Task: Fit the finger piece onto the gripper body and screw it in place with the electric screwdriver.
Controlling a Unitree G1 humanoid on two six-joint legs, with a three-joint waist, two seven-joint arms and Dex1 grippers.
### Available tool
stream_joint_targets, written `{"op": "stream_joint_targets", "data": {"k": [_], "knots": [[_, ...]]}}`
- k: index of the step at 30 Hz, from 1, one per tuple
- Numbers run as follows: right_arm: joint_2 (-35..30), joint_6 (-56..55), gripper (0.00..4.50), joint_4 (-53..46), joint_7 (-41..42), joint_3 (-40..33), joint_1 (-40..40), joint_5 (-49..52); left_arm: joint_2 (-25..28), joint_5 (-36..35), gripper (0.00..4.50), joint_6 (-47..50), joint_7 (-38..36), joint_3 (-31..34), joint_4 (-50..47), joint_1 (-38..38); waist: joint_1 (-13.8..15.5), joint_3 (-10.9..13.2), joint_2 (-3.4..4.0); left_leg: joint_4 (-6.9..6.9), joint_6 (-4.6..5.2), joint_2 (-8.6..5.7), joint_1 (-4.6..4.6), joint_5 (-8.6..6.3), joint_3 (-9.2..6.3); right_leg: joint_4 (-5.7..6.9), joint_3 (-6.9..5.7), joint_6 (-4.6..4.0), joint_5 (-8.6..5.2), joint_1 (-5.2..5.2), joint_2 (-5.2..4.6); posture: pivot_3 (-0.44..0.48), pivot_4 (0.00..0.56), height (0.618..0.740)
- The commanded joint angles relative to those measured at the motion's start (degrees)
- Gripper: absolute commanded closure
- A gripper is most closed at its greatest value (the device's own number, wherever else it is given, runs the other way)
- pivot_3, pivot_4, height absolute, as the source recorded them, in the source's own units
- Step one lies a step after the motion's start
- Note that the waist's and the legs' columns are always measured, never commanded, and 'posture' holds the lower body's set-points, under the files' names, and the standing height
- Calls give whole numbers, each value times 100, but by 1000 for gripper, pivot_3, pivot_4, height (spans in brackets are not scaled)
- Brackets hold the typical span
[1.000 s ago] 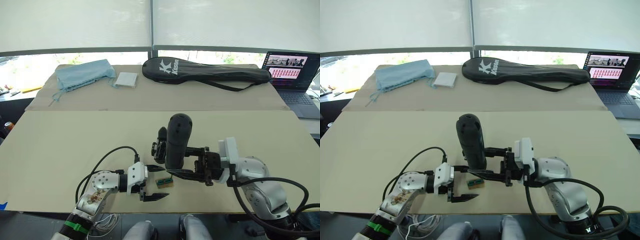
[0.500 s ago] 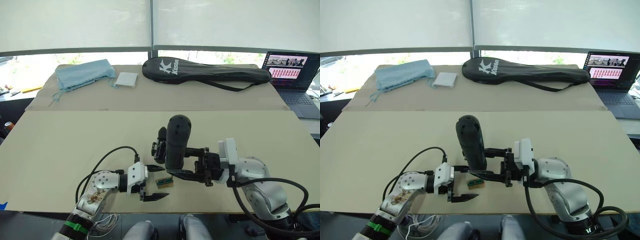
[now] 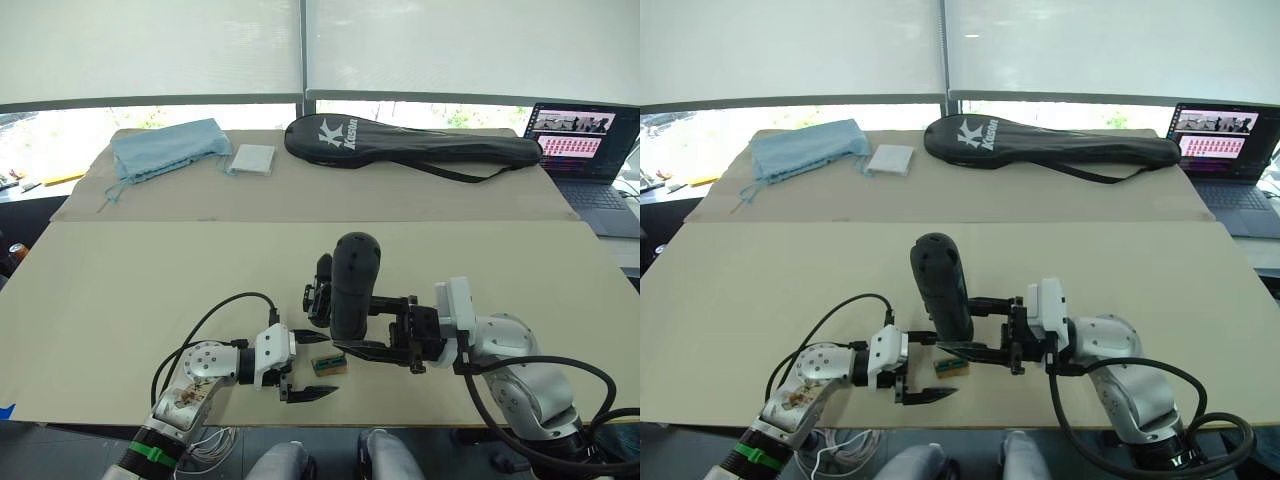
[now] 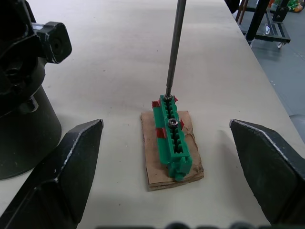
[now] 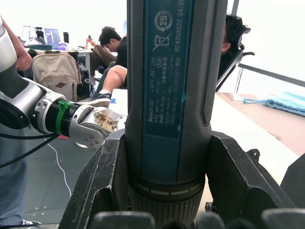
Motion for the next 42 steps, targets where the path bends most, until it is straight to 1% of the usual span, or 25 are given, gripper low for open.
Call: {"op": "stream_joint_targets", "data": {"k": [1, 32, 42], "knots": [[47, -159, 2600, -141, 10, -38, -72, 84, -22, 34, 0, 133, 42, -107, 91, 63, 0, 0, 0, 0, 0, 0, 0, 0, 0, 0, 0, 0, 0, 0, 0, 0, 150, 740], [97, -202, 2600, -97, -99, 101, -48, -79, -18, 35, 0, 136, 56, -76, 128, 67, -2, 0, 0, 0, 0, 0, 1, 0, 0, 0, -1, 0, 0, 0, 1, 0, 150, 740], [85, -185, 2600, -169, -64, 64, -54, 21, -23, -13, 0, 131, 72, -13, 141, 105, -5, 0, 0, 0, 0, 0, 1, 0, 0, 1, -1, 0, 0, 0, 1, 0, 150, 740]]}}
